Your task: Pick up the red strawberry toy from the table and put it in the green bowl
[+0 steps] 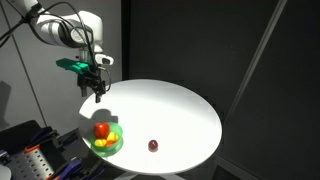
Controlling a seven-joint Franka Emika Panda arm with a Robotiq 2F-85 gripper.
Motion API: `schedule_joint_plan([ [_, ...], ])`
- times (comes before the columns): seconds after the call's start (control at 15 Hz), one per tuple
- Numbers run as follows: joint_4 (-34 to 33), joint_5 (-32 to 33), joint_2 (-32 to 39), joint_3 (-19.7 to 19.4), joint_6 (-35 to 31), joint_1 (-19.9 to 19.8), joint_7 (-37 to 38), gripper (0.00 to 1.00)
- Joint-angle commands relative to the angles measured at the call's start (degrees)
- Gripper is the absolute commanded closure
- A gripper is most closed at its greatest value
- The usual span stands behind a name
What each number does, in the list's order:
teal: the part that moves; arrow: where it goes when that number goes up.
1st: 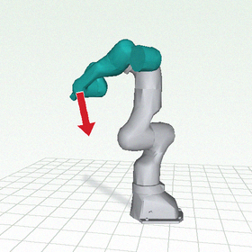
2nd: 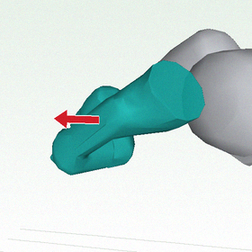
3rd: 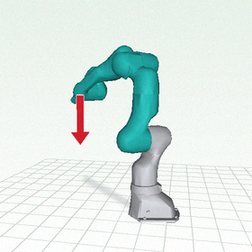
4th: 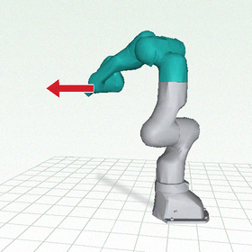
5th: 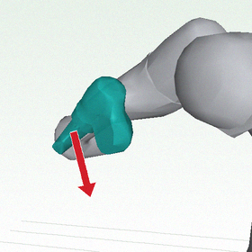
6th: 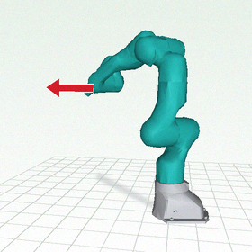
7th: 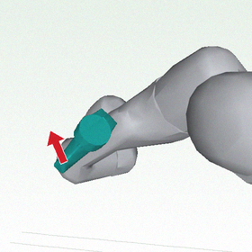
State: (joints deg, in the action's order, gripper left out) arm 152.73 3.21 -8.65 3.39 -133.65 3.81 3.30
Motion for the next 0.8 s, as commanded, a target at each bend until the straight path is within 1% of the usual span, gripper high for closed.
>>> schedule_joint_plan([
  [0.0, -0.23, -2.29, -3.98, 0.49, 3.62, 0.6, -0.47, 0.0],
  [0.33, 0.29, -3.2, -7.72, 0.67, 4.16, 1.08, -0.18, 0.0],
  [0.73, 1.72, -4.35, -12.02, 0.87, 2.17, 1.07, 1.07, 0.0],
])
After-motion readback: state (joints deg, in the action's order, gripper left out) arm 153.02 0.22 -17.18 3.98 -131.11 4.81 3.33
